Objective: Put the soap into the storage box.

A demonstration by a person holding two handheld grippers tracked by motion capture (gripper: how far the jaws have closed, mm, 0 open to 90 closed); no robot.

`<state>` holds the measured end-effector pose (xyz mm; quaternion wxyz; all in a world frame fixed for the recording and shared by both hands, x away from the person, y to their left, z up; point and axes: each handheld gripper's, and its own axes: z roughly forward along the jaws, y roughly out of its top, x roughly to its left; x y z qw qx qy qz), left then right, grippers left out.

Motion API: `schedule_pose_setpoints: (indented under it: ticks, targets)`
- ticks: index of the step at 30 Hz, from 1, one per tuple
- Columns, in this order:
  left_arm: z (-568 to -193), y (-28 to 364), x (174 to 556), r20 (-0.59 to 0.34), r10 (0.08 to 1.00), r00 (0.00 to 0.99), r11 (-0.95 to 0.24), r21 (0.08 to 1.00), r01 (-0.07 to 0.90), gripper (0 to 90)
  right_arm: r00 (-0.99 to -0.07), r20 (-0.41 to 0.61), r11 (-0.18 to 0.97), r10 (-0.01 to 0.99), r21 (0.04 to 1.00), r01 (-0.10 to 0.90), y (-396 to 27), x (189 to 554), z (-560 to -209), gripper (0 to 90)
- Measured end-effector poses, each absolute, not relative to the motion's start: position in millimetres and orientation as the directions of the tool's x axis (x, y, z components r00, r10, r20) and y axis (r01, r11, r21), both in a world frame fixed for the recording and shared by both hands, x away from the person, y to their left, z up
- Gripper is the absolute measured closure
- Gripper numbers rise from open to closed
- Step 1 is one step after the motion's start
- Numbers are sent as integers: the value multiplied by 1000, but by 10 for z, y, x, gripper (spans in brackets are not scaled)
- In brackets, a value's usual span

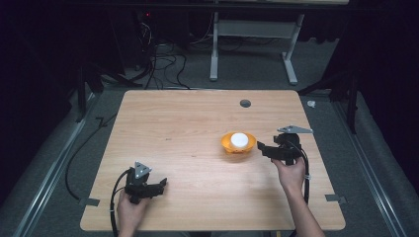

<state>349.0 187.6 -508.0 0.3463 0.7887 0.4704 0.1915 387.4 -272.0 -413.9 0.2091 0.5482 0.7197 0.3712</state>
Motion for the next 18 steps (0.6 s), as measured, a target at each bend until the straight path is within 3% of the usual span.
schedule_pose_setpoints:
  ticks: [18]
  targets:
    - [-5080,1875,3490,-23,875,484,-318,726,609,147,-307,115,107,945,778,619,-2835,3697,-4158,293]
